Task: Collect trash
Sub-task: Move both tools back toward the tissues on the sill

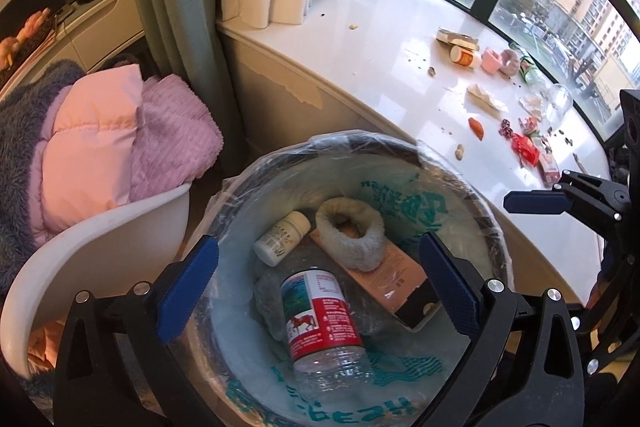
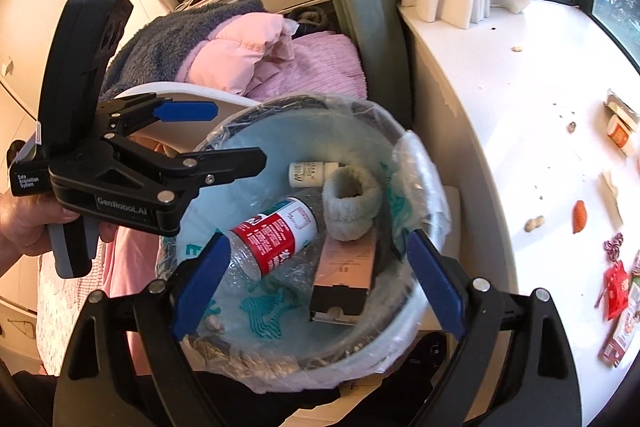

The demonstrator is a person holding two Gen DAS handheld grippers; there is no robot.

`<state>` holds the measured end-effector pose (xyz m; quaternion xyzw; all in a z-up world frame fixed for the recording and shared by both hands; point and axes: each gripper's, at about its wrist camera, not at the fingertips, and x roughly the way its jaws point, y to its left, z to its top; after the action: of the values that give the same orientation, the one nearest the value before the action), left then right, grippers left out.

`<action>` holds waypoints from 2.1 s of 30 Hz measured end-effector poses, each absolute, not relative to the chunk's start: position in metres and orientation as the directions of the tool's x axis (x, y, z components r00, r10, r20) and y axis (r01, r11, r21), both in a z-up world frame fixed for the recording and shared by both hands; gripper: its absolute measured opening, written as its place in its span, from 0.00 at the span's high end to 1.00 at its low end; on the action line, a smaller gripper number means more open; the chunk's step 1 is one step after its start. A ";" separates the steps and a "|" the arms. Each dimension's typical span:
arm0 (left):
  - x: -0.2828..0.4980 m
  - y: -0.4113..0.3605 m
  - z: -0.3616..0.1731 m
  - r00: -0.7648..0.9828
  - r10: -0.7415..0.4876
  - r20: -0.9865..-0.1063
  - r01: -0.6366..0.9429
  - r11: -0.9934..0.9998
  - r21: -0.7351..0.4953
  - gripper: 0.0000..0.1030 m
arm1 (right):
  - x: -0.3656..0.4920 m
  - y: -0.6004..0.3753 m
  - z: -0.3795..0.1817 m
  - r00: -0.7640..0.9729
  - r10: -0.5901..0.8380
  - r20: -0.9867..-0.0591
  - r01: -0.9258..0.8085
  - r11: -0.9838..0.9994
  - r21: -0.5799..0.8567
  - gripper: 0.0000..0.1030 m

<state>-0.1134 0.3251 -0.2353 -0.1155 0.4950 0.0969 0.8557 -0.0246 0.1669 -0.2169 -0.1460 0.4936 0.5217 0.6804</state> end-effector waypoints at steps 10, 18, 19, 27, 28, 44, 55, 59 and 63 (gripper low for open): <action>-0.082 0.291 -0.225 0.514 0.008 -0.858 -0.193 0.975 -0.106 0.06 | -0.005 0.126 -0.211 0.035 0.572 -0.820 -0.808 0.499 0.314 0.16; -0.045 0.258 -0.226 0.511 -0.051 -0.858 -0.111 0.986 -0.125 0.06 | 0.021 0.079 -0.209 0.115 0.558 -0.822 -0.745 0.596 0.301 0.16; -0.040 0.252 -0.226 0.510 -0.059 -0.858 -0.100 0.987 -0.127 0.06 | 0.025 0.071 -0.208 0.125 0.555 -0.822 -0.735 0.608 0.299 0.16; -0.002 0.217 -0.219 0.514 -0.110 -0.851 -0.018 0.990 -0.139 0.06 | 0.057 0.018 -0.205 0.213 0.536 -0.817 -0.660 0.695 0.284 0.16; 0.002 0.214 -0.219 0.514 -0.113 -0.850 -0.009 0.990 -0.137 0.06 | 0.062 0.011 -0.204 0.223 0.534 -0.815 -0.650 0.705 0.283 0.16; 0.087 0.159 -0.205 0.534 -0.154 -0.832 0.044 0.987 -0.154 0.06 | 0.142 -0.061 -0.182 0.336 0.511 -0.791 -0.572 0.778 0.260 0.16; 0.137 0.112 -0.204 0.521 -0.192 -0.831 0.126 0.981 -0.148 0.06 | 0.181 -0.102 -0.190 0.358 0.489 -0.795 -0.532 0.807 0.257 0.16; 0.149 0.099 -0.206 0.520 -0.199 -0.831 0.147 0.979 -0.142 0.06 | 0.190 -0.114 -0.194 0.364 0.482 -0.797 -0.518 0.816 0.257 0.16; 0.160 0.091 -0.210 0.513 -0.202 -0.835 0.160 0.977 -0.138 0.06 | 0.199 -0.126 -0.198 0.368 0.475 -0.799 -0.502 0.825 0.259 0.16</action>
<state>0.1604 0.0913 -0.2102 -0.0216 0.4825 -0.1041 0.8694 0.1993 -0.1263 -0.1983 -0.0140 0.4781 0.2953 0.8270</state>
